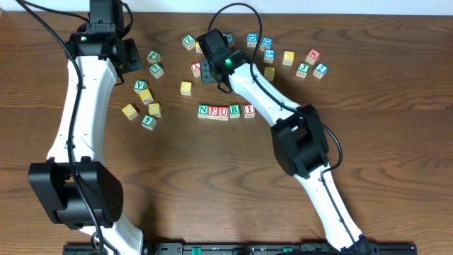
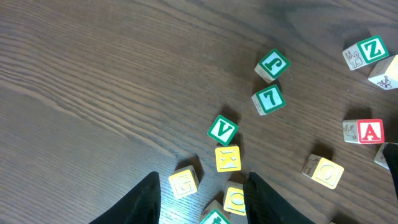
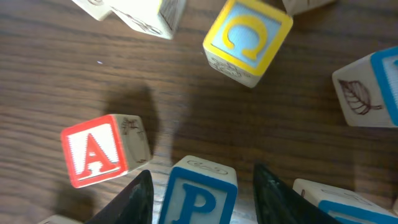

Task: Spell out NEURIPS

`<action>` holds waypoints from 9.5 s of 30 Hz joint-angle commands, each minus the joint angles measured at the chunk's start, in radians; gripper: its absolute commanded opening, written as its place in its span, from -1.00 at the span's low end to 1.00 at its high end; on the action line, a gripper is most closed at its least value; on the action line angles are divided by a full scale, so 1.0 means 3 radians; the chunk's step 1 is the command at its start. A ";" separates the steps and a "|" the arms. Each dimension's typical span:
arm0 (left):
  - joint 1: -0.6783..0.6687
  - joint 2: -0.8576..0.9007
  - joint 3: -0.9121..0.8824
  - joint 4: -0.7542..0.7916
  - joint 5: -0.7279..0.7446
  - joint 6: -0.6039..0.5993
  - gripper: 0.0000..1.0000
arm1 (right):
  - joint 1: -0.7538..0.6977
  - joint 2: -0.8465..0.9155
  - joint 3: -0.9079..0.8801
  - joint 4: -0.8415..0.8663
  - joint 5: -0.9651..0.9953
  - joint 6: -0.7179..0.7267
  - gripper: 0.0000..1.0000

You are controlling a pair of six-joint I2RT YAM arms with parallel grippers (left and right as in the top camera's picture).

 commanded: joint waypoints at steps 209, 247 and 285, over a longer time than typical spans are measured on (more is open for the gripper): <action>-0.0011 0.0033 0.0045 0.0036 0.0427 -0.0210 -0.14 | -0.0930 -0.1966 -0.0905 -0.1003 -0.0151 -0.0262 -0.03; -0.0337 0.0092 0.0045 0.0287 0.0412 -0.0207 -0.14 | -0.1280 -0.1755 -0.0905 -0.0785 -0.0137 -0.0263 0.10; -0.0017 0.0145 0.0045 0.0214 0.0132 -0.0205 -0.12 | -0.1021 -0.0796 -0.0905 -0.0360 -0.0464 -0.0510 0.12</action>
